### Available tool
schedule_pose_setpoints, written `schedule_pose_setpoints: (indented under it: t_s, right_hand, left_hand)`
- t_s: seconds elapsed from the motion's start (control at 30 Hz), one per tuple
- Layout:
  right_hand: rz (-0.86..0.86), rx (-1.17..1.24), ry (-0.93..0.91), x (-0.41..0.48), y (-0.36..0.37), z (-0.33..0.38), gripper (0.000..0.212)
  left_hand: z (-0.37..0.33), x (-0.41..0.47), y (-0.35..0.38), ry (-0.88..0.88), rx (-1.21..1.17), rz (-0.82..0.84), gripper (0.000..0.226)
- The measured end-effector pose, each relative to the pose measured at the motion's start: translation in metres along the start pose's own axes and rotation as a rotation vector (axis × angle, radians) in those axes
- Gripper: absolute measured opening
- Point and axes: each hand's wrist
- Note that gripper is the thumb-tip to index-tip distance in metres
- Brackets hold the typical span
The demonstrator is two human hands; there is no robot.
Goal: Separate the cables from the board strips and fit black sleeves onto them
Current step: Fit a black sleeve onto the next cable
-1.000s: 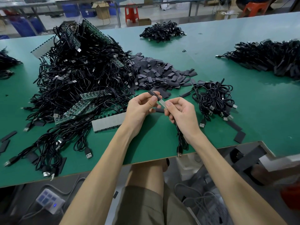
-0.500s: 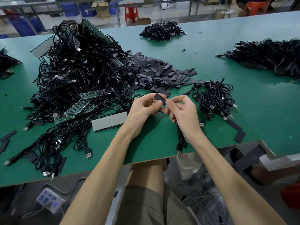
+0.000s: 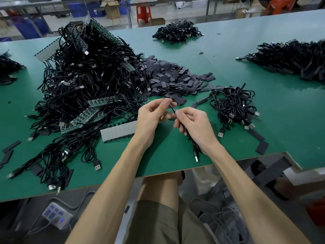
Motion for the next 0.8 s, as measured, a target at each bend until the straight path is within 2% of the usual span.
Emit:
schedule_pose_setpoints:
  t_s: [0.17, 0.47, 0.8]
  right_hand:
    - [-0.039, -0.035, 0.023, -0.0006, -0.0006, 0.0009, 0.017]
    - [-0.096, -0.033, 0.041, -0.0020, 0.0004, 0.0037, 0.018]
    - [-0.088, -0.053, 0.022, -0.0018, 0.0003, 0.0009, 0.018]
  left_hand:
    - [-0.0001, 0.0009, 0.0027, 0.026, 0.105, 0.017, 0.018]
    - [0.0037, 0.0020, 0.0026, 0.067, 0.222, 0.037, 0.029]
    - [0.0016, -0.0025, 0.0026, 0.049, 0.230, 0.091, 0.026]
Point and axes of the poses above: each hand's wrist, its own x-axis towards the middle knuckle, its own y-axis out of the palm, z = x × y, and after that the axes turned 8 degrees about y, right-handed
